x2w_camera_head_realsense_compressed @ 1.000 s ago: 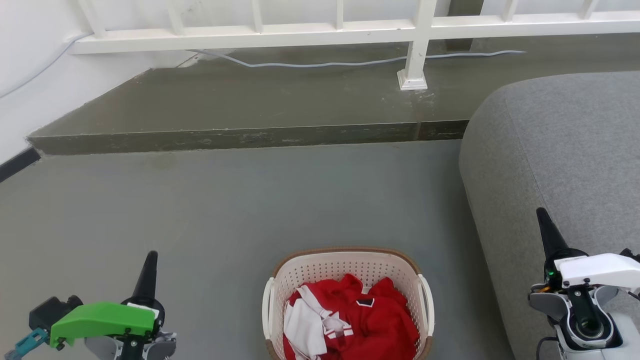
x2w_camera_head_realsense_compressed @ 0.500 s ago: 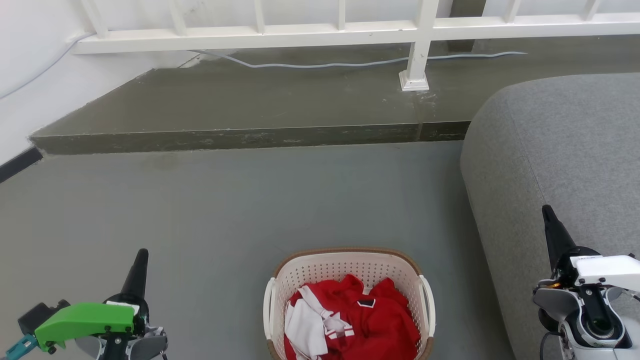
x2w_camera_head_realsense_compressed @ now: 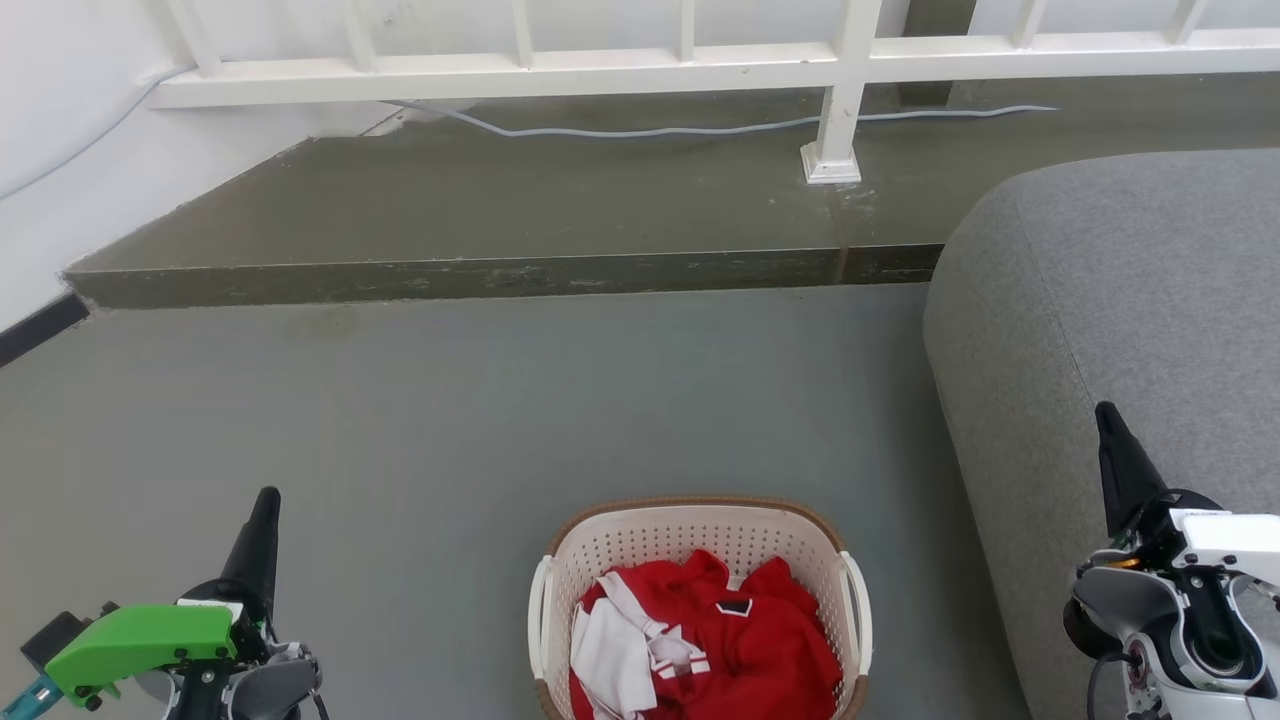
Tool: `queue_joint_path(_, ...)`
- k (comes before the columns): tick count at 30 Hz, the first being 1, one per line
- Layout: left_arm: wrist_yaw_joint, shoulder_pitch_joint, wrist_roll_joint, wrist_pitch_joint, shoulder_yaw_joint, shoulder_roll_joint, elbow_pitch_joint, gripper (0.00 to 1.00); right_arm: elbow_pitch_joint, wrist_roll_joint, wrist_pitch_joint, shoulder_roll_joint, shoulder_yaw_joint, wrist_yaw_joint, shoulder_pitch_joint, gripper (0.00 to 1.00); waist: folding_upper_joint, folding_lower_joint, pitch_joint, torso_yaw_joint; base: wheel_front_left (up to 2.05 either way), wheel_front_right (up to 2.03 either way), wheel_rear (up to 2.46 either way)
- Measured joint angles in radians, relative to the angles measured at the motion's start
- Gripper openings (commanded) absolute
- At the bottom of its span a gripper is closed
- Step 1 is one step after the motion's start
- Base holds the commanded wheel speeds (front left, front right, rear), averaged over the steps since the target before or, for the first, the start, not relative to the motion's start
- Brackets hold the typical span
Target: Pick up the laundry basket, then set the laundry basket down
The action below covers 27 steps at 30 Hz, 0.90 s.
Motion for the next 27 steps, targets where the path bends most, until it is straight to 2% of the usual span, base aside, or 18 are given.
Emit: queue_joint_path(27, 0.000, -0.001, -0.001, 0.002, 0.001, 0.000, 0.003, 0.00, -0.002, 0.003, 0.000, 0.000, -0.001, 0.001, -0.001, 0.00, 0.0000, 0.0000, 0.000, 0.000, 0.00, 0.00, 0.00)
